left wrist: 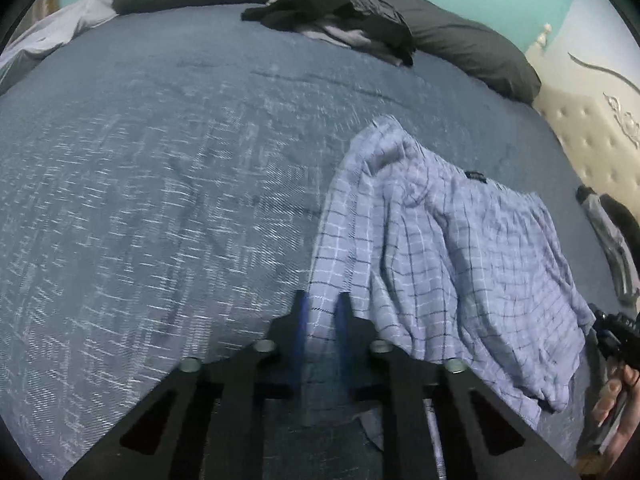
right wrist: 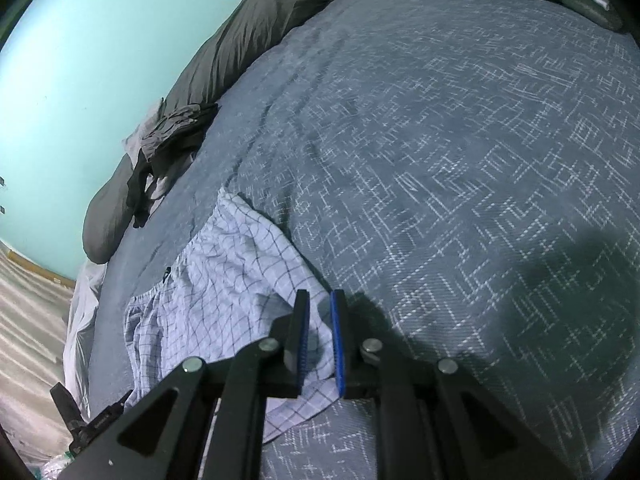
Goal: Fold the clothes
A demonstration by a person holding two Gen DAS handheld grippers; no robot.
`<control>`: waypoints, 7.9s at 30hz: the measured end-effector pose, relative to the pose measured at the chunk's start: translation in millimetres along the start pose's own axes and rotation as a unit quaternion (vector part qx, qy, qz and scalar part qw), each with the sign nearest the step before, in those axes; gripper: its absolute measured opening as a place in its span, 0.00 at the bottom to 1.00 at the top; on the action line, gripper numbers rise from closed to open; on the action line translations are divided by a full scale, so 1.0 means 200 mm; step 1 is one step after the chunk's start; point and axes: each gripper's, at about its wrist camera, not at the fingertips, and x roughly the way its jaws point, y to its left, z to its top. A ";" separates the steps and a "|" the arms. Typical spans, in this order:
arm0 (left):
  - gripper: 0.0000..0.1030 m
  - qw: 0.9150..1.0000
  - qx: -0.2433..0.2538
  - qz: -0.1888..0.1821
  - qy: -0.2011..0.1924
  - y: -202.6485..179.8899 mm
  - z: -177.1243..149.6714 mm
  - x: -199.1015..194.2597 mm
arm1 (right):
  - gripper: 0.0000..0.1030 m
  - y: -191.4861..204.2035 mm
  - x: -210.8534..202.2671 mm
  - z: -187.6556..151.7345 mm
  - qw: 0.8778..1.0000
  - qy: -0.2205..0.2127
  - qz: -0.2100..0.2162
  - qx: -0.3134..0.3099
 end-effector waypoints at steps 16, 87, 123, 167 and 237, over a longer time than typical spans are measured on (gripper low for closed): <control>0.01 0.999 -0.008 0.030 -0.036 0.14 0.05 -0.17 | 0.10 0.01 0.01 0.00 1.000 0.000 0.006 -0.001; 0.08 0.998 -0.045 0.025 -0.043 0.12 0.06 -0.11 | 0.02 -0.11 -0.10 0.14 0.999 -0.045 -0.021 -0.010; 0.20 0.998 -0.023 -0.045 -0.048 -0.17 0.52 0.20 | 0.29 0.19 0.00 0.26 0.997 0.008 0.002 -0.075; 0.20 0.998 0.045 -0.017 -0.037 -0.24 0.51 0.33 | 0.29 0.65 0.66 0.43 0.970 0.105 -0.062 -0.210; 0.48 0.990 -0.082 -0.111 -0.042 -0.03 0.53 0.25 | 0.07 0.65 0.71 0.37 0.954 0.100 -0.045 -0.277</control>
